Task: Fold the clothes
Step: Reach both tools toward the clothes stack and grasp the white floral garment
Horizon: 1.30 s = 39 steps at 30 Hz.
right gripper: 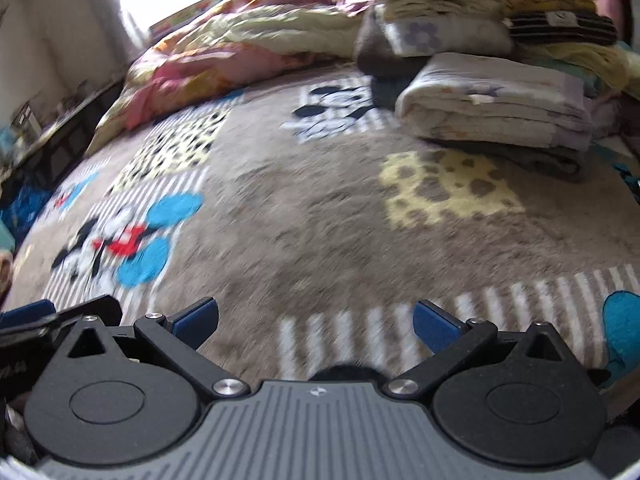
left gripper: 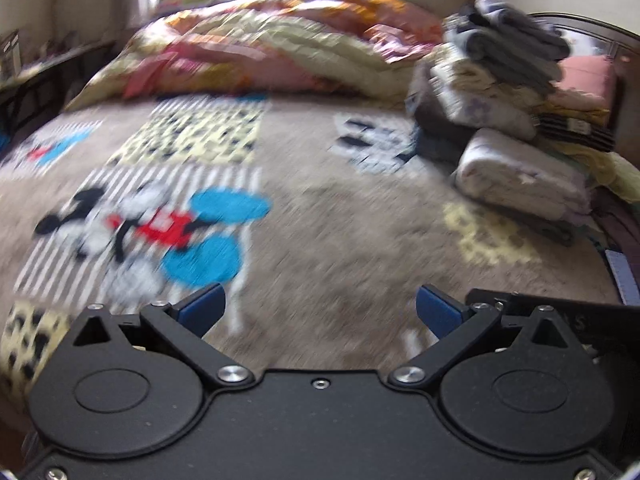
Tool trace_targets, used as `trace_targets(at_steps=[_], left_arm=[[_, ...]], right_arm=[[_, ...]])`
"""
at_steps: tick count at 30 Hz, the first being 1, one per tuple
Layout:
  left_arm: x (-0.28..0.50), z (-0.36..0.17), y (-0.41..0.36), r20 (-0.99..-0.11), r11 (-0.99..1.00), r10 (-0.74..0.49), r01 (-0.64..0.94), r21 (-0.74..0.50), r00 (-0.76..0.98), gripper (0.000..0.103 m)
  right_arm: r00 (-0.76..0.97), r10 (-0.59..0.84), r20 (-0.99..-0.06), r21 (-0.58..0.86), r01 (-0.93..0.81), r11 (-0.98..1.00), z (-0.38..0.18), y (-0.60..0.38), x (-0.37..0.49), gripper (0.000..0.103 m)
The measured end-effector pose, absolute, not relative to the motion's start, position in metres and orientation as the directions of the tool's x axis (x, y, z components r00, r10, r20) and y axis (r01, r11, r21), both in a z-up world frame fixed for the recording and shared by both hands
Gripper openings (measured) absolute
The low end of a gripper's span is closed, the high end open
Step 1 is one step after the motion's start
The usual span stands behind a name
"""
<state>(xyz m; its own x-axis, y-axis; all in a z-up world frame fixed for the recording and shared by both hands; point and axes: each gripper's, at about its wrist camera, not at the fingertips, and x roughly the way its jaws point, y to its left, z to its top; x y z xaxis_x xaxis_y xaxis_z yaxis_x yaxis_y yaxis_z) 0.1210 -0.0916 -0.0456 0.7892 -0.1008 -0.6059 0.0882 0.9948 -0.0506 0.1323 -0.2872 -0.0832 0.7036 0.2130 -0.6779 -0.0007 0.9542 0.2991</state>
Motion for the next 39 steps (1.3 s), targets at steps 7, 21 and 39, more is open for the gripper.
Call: trace_targets(at_steps=[7, 21, 39], left_arm=[[0.161, -0.030, -0.140, -0.523, 0.969, -0.198, 0.244, 0.020, 0.829, 0.103], [0.244, -0.041, -0.218, -0.562, 0.897, -0.405, 0.431, -0.094, 0.721, 0.102], [0.358, -0.074, -0.302, -0.606, 0.868, -0.433, 0.490, -0.081, 0.667, 0.066]], right_arm=[[0.768, 0.118, -0.629, 0.374, 0.167, 0.912, -0.077, -0.352, 0.182, 0.103], [0.901, -0.043, -0.431, 0.515, 0.285, 0.808, -0.119, -0.469, 0.203, 0.103], [0.922, -0.036, -0.385, 0.653, 0.300, 0.696, -0.158, -0.512, 0.215, 0.077]])
